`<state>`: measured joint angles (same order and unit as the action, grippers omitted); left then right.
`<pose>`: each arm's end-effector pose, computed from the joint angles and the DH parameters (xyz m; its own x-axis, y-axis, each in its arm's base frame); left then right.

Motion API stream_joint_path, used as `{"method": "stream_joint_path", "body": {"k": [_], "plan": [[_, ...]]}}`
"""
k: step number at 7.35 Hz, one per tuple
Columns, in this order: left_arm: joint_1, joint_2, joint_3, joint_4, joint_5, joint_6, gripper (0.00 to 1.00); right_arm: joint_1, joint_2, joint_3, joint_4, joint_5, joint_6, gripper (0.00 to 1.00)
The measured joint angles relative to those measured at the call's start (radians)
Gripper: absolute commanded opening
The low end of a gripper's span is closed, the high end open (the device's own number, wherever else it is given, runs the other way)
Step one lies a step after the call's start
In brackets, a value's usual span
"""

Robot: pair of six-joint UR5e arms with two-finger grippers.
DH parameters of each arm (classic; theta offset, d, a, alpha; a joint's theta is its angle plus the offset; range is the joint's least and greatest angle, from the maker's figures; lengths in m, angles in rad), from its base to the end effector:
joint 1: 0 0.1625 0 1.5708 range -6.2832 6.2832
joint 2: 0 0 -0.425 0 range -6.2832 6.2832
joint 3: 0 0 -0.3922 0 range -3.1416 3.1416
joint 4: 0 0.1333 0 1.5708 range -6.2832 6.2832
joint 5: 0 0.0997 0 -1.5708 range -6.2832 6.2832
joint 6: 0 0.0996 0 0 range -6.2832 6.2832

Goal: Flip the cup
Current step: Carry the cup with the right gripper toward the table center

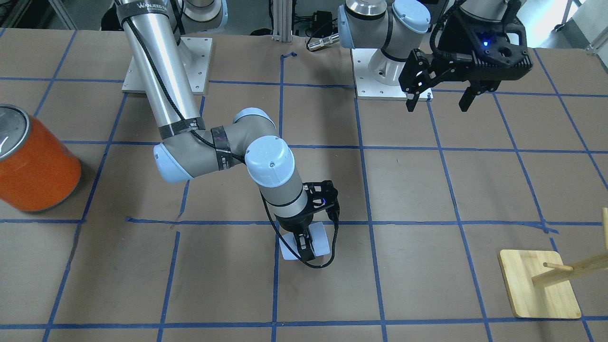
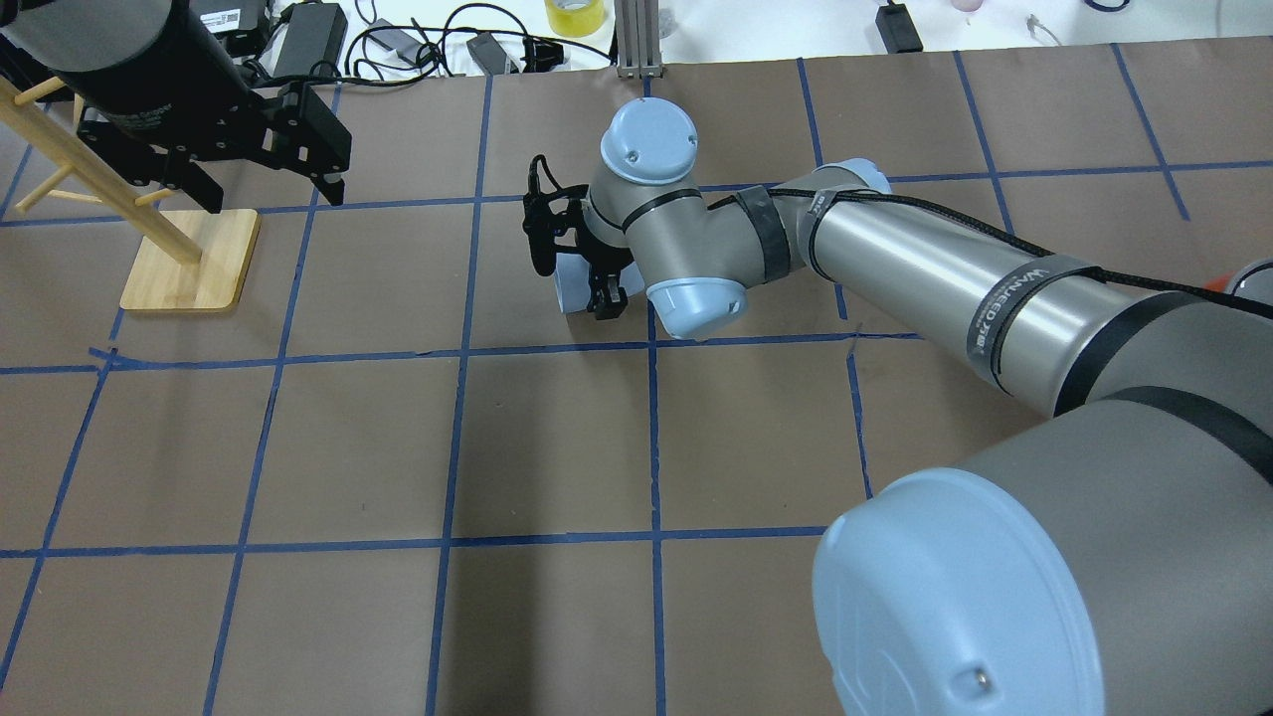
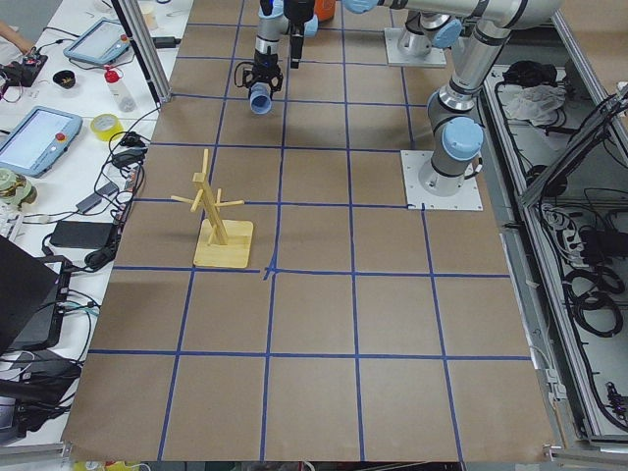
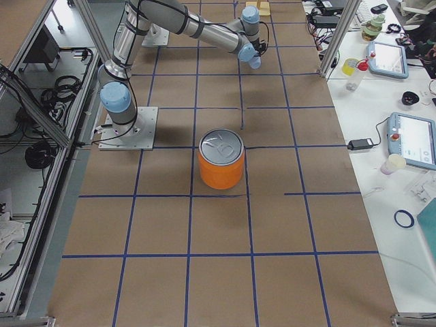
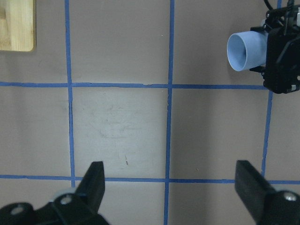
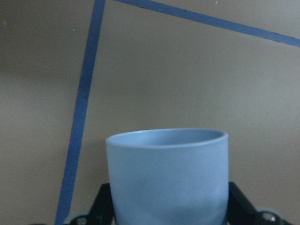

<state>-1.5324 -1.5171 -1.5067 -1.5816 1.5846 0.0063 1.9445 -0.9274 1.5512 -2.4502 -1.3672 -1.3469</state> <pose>-0.1135 -0.4811 0.5446 -0.9993 -0.0336 -0.0144 -0.0319 0.9938 -0.1067 0.3964 -0.5905 0.2043 0.1461 -0.9682 0.2031 -0.9492 -0.1950 -0.2469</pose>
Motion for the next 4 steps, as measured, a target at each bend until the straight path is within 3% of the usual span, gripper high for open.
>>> {"method": "stream_joint_path", "body": {"k": [1, 3, 4], "plan": [[0.000, 0.000, -0.001, 0.000, 0.000, 0.000, 1.00, 0.000, 0.000, 0.007, 0.001, 0.002, 0.002, 0.73], [0.000, 0.000, -0.002, 0.000, 0.002, 0.000, 1.00, 0.000, 0.000, 0.010, 0.002, 0.021, 0.009, 0.85], [0.000, 0.001, -0.002, 0.000, 0.002, 0.000, 1.00, 0.000, -0.002, 0.009, 0.002, 0.030, 0.010, 1.00]]}}
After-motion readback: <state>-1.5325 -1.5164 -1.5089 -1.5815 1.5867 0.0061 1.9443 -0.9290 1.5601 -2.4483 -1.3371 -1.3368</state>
